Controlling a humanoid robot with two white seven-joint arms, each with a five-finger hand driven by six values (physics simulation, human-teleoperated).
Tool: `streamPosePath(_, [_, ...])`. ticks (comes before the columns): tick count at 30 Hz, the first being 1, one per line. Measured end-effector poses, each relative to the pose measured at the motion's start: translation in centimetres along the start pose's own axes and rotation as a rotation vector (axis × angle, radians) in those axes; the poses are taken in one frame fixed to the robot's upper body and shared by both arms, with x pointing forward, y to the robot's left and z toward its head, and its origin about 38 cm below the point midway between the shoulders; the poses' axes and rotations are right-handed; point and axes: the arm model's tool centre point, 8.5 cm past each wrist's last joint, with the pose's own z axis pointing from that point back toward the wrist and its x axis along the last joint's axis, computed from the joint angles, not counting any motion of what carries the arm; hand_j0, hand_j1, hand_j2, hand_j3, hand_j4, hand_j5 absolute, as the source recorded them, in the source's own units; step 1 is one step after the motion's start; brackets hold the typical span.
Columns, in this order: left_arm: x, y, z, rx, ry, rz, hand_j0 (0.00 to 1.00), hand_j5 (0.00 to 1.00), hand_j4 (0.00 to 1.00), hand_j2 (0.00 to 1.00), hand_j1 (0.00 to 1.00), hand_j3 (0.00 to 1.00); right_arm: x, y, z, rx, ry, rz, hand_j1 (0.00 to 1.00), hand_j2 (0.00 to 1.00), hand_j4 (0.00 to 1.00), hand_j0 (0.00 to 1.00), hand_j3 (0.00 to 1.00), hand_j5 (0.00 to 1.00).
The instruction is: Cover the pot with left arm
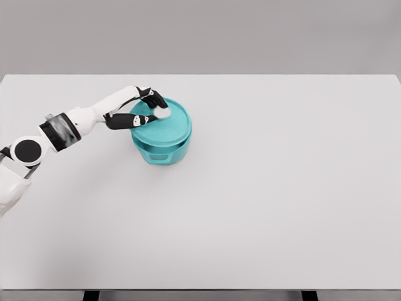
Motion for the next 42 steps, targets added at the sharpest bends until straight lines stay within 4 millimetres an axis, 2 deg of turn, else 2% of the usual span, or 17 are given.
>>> streamPosePath(42, [-0.97,-0.56,0.27,-0.003,0.024,0.017,0.60,0.60,0.60,0.60,0.60,0.60,0.00,0.00,0.00,0.000,0.000,0.000,1.00,1.00,1.00,1.00,1.00,1.00])
